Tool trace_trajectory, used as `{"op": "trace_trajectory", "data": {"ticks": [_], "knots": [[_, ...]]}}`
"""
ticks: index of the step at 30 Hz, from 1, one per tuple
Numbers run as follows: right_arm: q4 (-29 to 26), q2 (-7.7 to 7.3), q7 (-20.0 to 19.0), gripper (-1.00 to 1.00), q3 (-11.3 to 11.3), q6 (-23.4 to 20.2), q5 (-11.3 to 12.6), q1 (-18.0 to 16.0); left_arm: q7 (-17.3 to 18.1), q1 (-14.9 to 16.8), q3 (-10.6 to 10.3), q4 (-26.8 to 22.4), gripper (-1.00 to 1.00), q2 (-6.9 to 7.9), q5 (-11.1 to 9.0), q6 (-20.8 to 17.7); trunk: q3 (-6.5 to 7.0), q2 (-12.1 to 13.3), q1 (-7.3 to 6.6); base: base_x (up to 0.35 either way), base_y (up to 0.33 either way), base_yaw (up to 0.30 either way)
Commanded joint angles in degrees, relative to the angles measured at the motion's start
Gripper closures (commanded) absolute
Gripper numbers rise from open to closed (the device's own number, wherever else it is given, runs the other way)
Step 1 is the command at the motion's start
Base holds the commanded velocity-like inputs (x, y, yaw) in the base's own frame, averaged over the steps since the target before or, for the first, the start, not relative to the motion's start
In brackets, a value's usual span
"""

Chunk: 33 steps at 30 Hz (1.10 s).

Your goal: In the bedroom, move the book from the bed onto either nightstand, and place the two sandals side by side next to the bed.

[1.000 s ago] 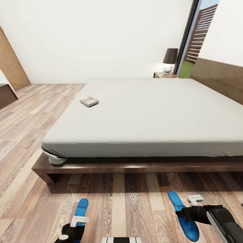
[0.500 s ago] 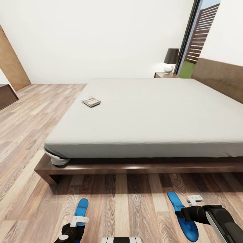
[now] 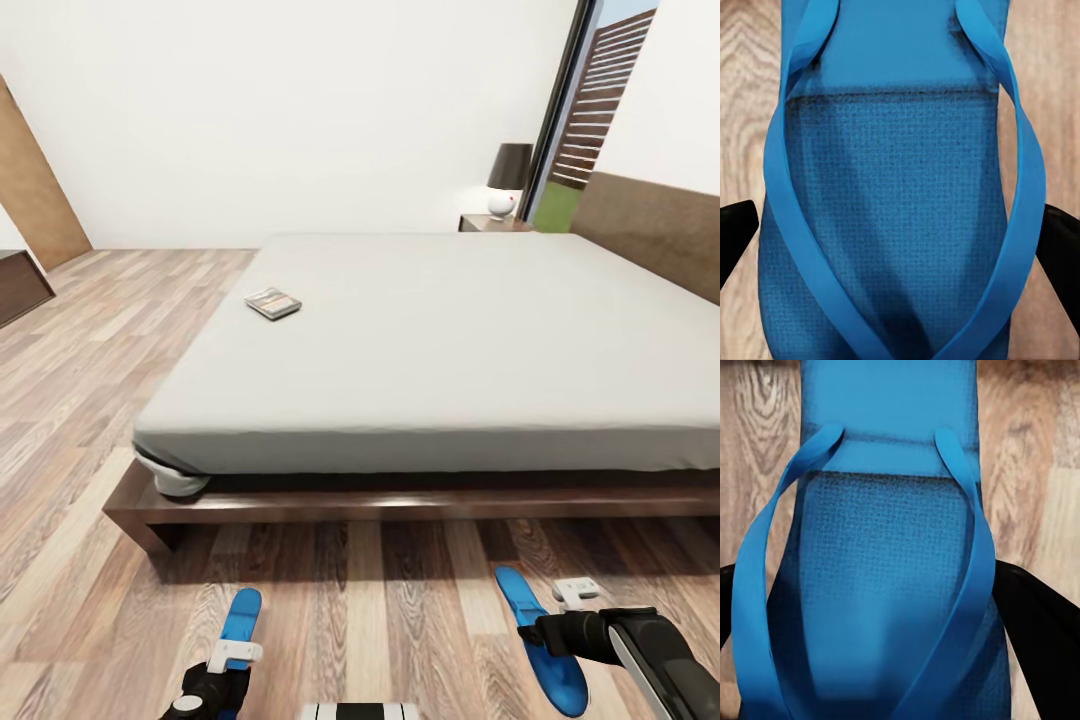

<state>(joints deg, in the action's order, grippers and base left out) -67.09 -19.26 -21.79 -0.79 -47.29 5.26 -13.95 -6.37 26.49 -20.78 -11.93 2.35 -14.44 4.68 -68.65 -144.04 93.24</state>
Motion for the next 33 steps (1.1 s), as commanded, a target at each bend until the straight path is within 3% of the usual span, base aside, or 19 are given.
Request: {"op": "trace_trajectory", "data": {"ticks": [1, 33], "knots": [[-0.1, -0.04, 0.3, 1.00, -0.1, -0.3, 0.5, 0.0, -0.3, 0.0, -0.5, 0.0, 1.00, 0.02, -0.5, 0.2, -0.05, 0.0, 0.00, 0.105, 0.097, 0.000], [0.1, 0.69, 0.3, 1.00, -0.6, -0.3, 0.3, 0.0, -0.3, 0.3, -0.5, 0.0, 1.00, 0.17, -0.5, 0.3, -0.05, 0.0, 0.00, 0.027, 0.108, 0.000]]}}
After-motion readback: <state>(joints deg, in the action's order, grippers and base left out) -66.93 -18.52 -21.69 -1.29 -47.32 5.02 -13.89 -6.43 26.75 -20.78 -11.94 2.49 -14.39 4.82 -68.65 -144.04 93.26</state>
